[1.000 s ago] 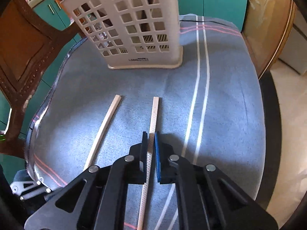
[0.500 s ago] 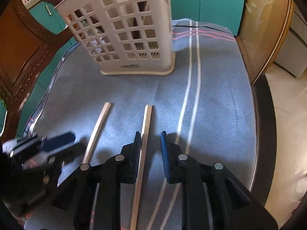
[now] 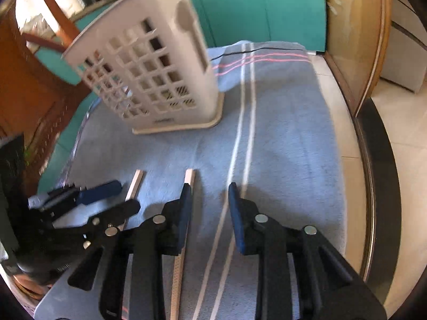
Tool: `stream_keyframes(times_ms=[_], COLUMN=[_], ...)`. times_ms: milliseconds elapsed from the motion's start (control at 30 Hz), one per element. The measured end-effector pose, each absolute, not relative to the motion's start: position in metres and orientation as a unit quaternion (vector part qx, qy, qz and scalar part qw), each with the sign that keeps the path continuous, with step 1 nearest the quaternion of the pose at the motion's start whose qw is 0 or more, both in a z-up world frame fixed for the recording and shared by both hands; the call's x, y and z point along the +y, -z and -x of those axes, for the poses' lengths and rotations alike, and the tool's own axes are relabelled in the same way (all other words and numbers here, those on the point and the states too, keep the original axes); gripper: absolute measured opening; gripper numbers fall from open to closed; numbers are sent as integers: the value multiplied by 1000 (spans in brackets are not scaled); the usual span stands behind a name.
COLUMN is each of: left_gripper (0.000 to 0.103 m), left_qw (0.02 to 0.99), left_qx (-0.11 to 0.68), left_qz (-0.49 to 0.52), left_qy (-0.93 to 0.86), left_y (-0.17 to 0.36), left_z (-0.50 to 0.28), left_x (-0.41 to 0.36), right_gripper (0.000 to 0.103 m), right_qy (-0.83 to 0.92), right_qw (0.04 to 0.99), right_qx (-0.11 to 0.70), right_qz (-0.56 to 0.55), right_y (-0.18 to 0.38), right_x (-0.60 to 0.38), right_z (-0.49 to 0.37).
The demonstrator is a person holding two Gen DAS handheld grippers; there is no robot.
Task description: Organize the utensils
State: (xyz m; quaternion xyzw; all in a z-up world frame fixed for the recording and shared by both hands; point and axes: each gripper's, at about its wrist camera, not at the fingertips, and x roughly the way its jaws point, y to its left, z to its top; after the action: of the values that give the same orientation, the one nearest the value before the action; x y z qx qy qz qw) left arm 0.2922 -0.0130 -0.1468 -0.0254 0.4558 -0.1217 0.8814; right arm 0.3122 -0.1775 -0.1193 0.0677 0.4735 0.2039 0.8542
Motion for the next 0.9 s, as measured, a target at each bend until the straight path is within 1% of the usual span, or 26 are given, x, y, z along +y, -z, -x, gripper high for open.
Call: stream_keyframes(times_ms=[33,67,133,400,467,533,633,767,800,867,900], left_gripper=[34,30,25,25,35,39,42,41,40,27,25], left_qw=[883,884,886,888,887,887,887,888,888,889,889], left_qx=[455,455,455,452,452,453,453,455,455,454,454], left_qz=[16,12,7,23,31,33,28,18,13,1,-1], left_qy=[108,102,87,85,88,88,83,69,65,52,51], left_y=[147,147,147,144,144,144,144,145,145,146,146], left_z=[-294,-294,-291,-279,-272,-277,-279,-283,-283,-283,-283], left_x=[-14,-14,-12,-1,5,3,-7,-10,-11,-10,-9], right_gripper=[29,29,29,31,34,34,35,35,35,35,35], right_qy=[-205,-206,-208,-202,-201,-201,-200,-188,-187,-186,-185], right_qw=[856,857,860,862,862,863,867,870,870,871,871], right_qx=[469,466,461,462,461,459,454,455,456,455,454], right_qz=[-72,-72,-68,-59,-61,-58,-39,-7,-4,-3,-5], right_y=[118,117,115,118,118,119,118,121,122,123,123], right_x=[-179,-180,-181,-172,-171,-168,-163,-157,-157,-157,-157], right_z=[-312,-310,-308,-307,-308,-307,-302,-299,-299,-299,-299])
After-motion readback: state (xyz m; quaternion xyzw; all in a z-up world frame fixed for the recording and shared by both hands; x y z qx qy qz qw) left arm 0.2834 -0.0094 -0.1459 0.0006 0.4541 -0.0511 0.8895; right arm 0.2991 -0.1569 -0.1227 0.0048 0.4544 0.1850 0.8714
